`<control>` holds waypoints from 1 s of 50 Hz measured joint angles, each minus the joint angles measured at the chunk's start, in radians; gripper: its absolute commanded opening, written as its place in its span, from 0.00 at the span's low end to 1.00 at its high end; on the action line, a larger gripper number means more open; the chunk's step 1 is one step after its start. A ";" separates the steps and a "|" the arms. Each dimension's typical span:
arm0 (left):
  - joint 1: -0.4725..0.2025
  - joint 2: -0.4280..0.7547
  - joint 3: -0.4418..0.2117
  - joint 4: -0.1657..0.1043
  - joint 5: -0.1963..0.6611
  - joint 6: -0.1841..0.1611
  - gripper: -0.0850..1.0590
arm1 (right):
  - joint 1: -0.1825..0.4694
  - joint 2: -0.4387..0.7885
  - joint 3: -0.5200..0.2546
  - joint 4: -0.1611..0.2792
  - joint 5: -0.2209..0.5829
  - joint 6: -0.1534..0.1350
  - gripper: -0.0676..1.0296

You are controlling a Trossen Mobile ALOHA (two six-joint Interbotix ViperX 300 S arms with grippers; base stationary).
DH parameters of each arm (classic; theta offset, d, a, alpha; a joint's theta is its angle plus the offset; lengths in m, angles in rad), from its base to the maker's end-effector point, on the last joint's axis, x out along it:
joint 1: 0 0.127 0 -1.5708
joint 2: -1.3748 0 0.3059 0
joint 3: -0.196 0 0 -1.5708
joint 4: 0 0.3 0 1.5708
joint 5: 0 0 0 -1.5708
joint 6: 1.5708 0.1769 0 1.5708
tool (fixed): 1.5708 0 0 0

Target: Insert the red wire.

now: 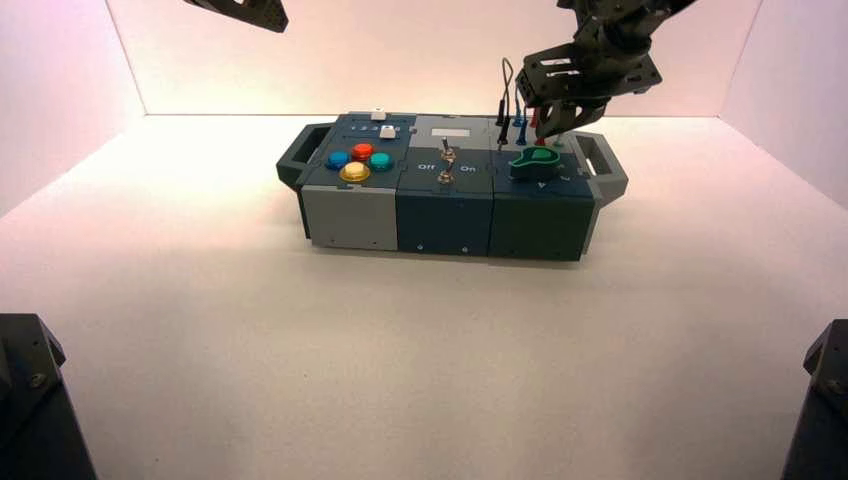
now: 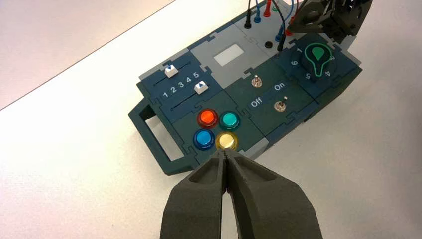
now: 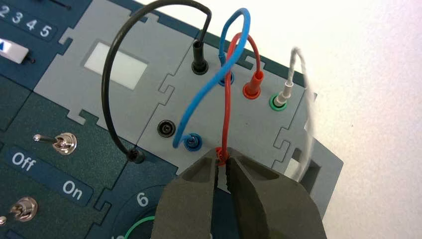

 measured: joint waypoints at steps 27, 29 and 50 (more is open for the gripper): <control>0.032 -0.038 0.006 0.000 0.000 0.000 0.05 | -0.003 -0.012 -0.021 0.000 0.110 0.002 0.24; 0.034 -0.038 0.006 0.000 0.000 0.000 0.05 | -0.002 -0.012 -0.005 0.000 0.115 0.000 0.28; 0.055 -0.037 0.014 0.000 -0.015 0.000 0.05 | 0.000 -0.143 0.006 0.000 0.252 0.002 0.46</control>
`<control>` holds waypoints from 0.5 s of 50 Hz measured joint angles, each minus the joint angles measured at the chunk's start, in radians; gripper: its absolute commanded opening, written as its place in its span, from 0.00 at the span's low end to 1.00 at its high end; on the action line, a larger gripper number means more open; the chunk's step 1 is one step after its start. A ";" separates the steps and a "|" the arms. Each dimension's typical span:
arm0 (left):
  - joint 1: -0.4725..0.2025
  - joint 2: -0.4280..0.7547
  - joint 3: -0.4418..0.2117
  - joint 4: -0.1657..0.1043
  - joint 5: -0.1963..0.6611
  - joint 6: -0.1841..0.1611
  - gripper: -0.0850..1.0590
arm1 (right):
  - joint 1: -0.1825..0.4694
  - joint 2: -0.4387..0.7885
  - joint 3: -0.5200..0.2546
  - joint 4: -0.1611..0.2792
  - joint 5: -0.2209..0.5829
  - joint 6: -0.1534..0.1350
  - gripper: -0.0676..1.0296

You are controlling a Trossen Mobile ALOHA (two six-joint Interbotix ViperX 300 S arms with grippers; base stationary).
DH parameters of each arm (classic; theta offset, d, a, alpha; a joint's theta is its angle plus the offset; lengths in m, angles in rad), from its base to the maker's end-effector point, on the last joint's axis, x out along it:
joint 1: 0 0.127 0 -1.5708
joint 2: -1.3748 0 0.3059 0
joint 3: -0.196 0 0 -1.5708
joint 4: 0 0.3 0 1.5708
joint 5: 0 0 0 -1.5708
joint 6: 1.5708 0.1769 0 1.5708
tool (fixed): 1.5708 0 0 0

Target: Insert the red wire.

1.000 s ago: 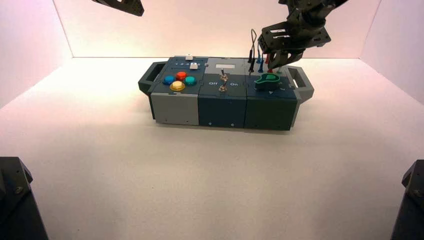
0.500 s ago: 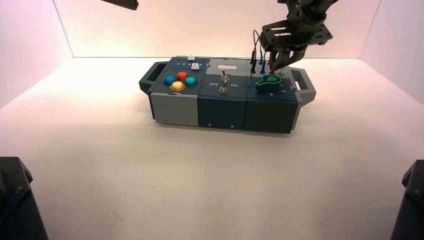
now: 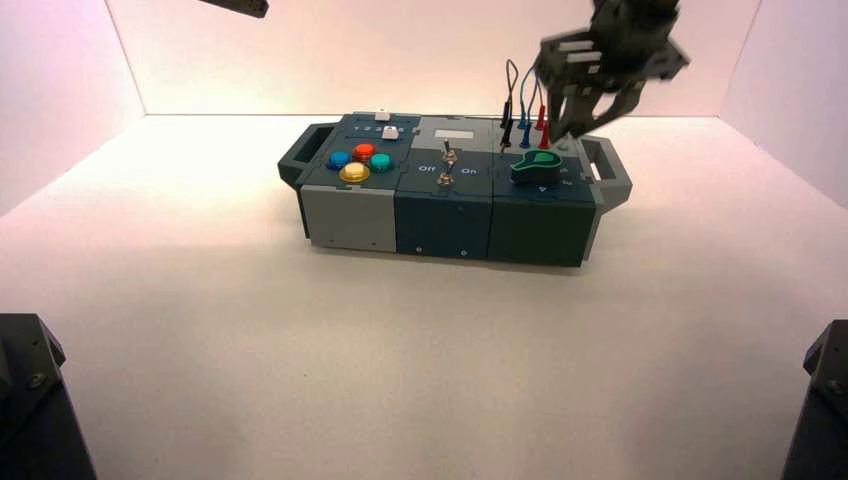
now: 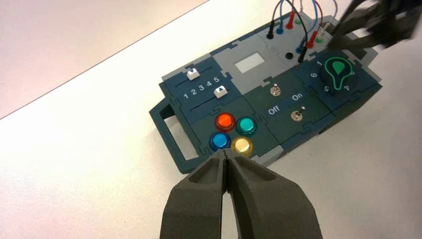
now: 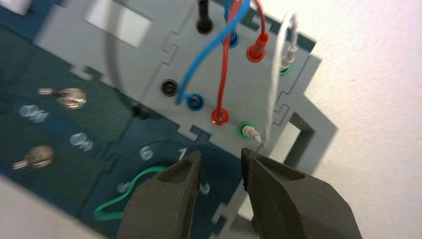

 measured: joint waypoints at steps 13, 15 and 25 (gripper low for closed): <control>0.026 0.014 0.021 0.000 -0.035 -0.002 0.05 | 0.000 -0.167 0.000 0.000 0.153 0.000 0.46; 0.032 0.018 0.025 0.000 -0.049 0.000 0.05 | 0.000 -0.198 0.000 0.002 0.167 0.002 0.46; 0.037 0.041 0.046 -0.002 -0.094 0.000 0.05 | 0.002 -0.302 0.025 0.012 0.212 0.008 0.46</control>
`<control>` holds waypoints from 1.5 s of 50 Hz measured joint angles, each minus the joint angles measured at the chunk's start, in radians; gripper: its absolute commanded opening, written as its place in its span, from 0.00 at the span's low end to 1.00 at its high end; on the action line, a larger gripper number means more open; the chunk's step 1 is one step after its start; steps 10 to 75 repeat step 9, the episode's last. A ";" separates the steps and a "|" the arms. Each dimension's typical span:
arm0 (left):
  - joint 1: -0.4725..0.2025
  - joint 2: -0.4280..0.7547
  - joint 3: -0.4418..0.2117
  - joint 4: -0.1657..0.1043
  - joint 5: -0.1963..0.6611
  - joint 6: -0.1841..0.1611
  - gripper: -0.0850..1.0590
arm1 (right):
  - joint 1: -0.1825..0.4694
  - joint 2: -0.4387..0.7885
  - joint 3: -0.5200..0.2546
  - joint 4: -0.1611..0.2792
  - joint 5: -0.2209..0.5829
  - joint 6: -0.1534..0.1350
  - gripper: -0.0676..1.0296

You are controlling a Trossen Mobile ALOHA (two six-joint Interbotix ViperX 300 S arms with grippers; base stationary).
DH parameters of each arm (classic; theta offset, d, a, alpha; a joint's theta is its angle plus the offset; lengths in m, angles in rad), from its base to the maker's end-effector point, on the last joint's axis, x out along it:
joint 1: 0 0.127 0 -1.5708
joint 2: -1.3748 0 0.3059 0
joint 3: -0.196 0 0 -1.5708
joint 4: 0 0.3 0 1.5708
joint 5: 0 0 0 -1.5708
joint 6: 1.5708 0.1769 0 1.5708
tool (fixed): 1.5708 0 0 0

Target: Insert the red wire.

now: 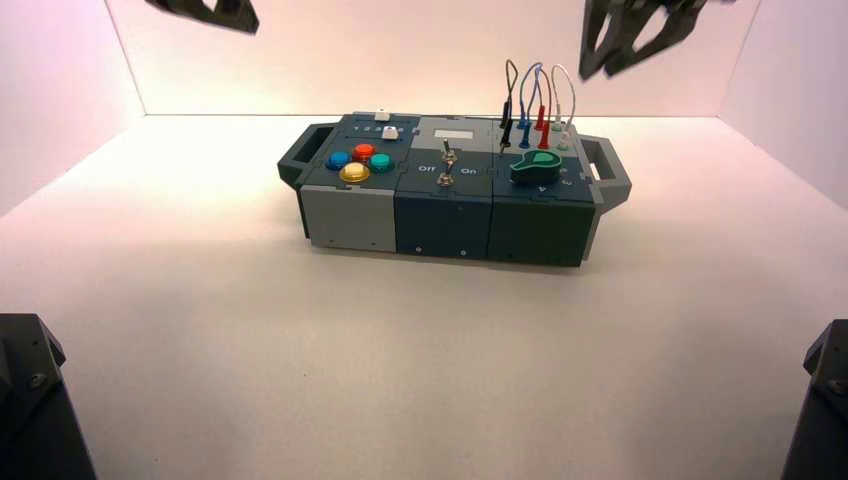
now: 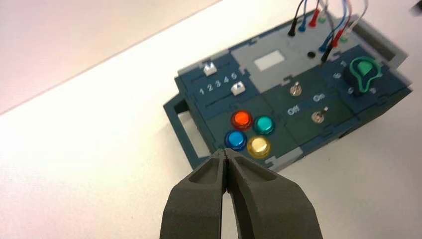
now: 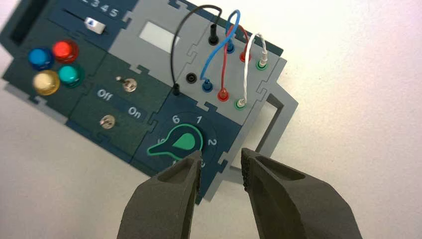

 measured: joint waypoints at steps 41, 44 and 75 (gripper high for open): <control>0.002 0.009 0.002 0.003 -0.017 0.000 0.05 | -0.002 -0.023 0.023 0.003 0.008 0.000 0.46; 0.002 0.009 0.002 0.003 -0.017 0.000 0.05 | -0.002 -0.023 0.023 0.003 0.008 0.000 0.46; 0.002 0.009 0.002 0.003 -0.017 0.000 0.05 | -0.002 -0.023 0.023 0.003 0.008 0.000 0.46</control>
